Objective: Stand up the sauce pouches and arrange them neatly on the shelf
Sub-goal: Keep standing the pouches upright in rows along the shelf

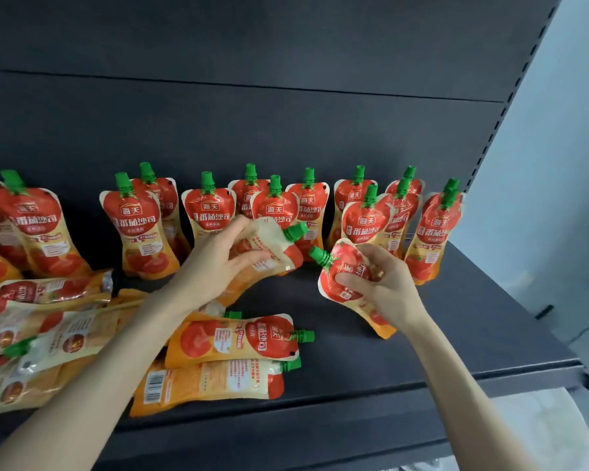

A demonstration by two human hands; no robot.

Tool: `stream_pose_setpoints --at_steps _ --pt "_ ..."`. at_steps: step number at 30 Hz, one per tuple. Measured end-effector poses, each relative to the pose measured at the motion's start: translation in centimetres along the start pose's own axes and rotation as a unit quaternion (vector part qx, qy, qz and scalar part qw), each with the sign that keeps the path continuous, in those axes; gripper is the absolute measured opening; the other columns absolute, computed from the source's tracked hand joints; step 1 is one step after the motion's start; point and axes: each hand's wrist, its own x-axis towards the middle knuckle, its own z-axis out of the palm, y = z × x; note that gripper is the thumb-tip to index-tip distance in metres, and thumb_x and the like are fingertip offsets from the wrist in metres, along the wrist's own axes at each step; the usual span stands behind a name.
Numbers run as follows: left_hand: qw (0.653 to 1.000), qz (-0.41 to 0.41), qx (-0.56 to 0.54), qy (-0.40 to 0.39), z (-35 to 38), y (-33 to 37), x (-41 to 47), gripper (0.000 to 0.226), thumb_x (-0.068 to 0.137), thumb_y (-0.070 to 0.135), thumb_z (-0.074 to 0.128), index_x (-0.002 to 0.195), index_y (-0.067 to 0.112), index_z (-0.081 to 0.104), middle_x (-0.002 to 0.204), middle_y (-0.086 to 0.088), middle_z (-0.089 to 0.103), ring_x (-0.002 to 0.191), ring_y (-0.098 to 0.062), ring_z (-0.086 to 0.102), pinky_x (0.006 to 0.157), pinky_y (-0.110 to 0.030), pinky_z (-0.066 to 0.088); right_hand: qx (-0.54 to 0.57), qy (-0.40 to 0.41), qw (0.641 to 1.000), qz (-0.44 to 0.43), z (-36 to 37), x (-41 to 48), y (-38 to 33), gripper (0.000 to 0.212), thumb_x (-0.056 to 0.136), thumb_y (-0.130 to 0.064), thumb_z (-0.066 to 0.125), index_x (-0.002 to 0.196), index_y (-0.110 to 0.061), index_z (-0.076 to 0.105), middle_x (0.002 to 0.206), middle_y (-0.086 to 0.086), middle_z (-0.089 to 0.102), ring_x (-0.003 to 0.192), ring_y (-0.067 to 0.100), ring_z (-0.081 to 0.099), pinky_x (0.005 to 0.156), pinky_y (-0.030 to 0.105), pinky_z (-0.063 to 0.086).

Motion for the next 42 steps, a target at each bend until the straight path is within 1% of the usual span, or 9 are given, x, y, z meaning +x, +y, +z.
stream_pose_setpoints --at_steps 3,10,13,18,23,29,34,38,42 --pt "0.996 0.011 -0.029 0.081 2.5 2.8 0.2 0.026 0.078 0.035 0.066 0.095 0.018 0.055 0.088 0.016 0.064 0.084 0.006 0.06 0.066 -0.008 0.045 0.057 0.038 0.997 -0.037 -2.6 -0.1 -0.4 0.027 0.079 -0.005 0.072 0.102 -0.009 0.06 0.091 -0.006 0.068 0.079 -0.002 0.067 0.066 0.011 0.05" --pt "0.97 -0.066 -0.08 0.221 10.5 7.0 0.3 0.029 0.081 0.028 0.069 0.104 0.026 0.052 0.093 0.03 0.057 0.082 0.019 0.056 0.071 -0.005 0.047 0.088 0.094 0.989 -0.066 -7.5 -0.5 1.2 0.018 0.082 -0.013 0.071 0.09 -0.006 0.056 0.085 0.007 0.067 0.081 0.019 0.065 0.073 0.033 0.055" --pt "0.961 -0.086 -0.058 0.257 13.2 7.9 -0.3 0.028 0.081 0.027 0.07 0.101 0.024 0.051 0.088 0.03 0.056 0.082 0.007 0.058 0.073 -0.014 0.049 0.079 0.088 0.991 -0.061 -8.4 -0.5 2.4 0.019 0.082 -0.017 0.071 0.091 -0.009 0.056 0.09 0.015 0.067 0.087 0.03 0.065 0.08 0.048 0.055" --pt "0.952 -0.088 -0.015 0.292 15.7 8.6 -0.4 0.029 0.078 0.031 0.073 0.094 0.014 0.055 0.083 0.011 0.065 0.081 -0.013 0.064 0.072 -0.036 0.053 0.103 0.066 0.992 -0.037 -9.4 -0.7 3.6 0.016 0.084 -0.016 0.069 0.094 -0.016 0.057 0.097 0.009 0.07 0.092 0.024 0.068 0.085 0.049 0.055" --pt "0.942 -0.092 -0.008 0.321 16.6 8.6 0.5 0.028 0.081 0.031 0.07 0.091 0.015 0.049 0.092 0.001 0.068 0.085 -0.018 0.066 0.071 -0.034 0.054 0.098 0.05 0.993 -0.05 -10.2 0.0 3.5 0.021 0.085 -0.016 0.068 0.098 -0.007 0.054 0.098 0.012 0.068 0.095 0.026 0.067 0.082 0.046 0.056" --pt "0.961 -0.101 -0.053 0.252 16.4 8.0 0.9 0.032 0.082 0.026 0.07 0.101 0.021 0.045 0.094 0.013 0.059 0.088 -0.004 0.059 0.065 -0.007 0.045 0.1 0.013 0.994 -0.036 -10.6 0.1 3.5 0.041 0.085 -0.019 0.068 0.12 -0.012 0.049 0.11 0.005 0.067 0.101 0.019 0.066 0.088 0.046 0.055" --pt "0.986 -0.049 -0.108 0.118 14.0 9.3 2.1 0.039 0.087 0.029 0.063 0.123 0.028 0.048 0.111 0.021 0.056 0.107 0.008 0.051 0.083 -0.004 0.041 0.069 0.037 0.993 -0.086 -10.9 0.6 1.7 0.034 0.084 -0.02 0.069 0.115 -0.024 0.056 0.113 -0.006 0.062 0.109 0.01 0.058 0.09 0.031 0.05" --pt "0.987 -0.025 -0.156 0.029 12.2 10.2 3.3 0.027 0.093 0.022 0.053 0.12 0.027 0.056 0.117 0.011 0.062 0.113 -0.001 0.054 0.09 -0.014 0.046 0.071 0.029 0.992 -0.095 -11.1 1.2 0.7 0.018 0.086 -0.014 0.066 0.1 -0.023 0.061 0.099 -0.012 0.063 0.097 0.003 0.06 0.087 0.027 0.049" --pt "0.985 -0.025 -0.163 0.044 11.4 10.3 3.9 0.022 0.089 0.013 0.059 0.11 0.011 0.065 0.109 0.003 0.068 0.104 -0.002 0.061 0.086 -0.014 0.048 0.058 0.021 0.992 -0.106 -11.2 1.4 1.1 0.016 0.087 -0.014 0.065 0.098 -0.023 0.058 0.096 -0.012 0.062 0.094 0.006 0.059 0.085 0.03 0.051"
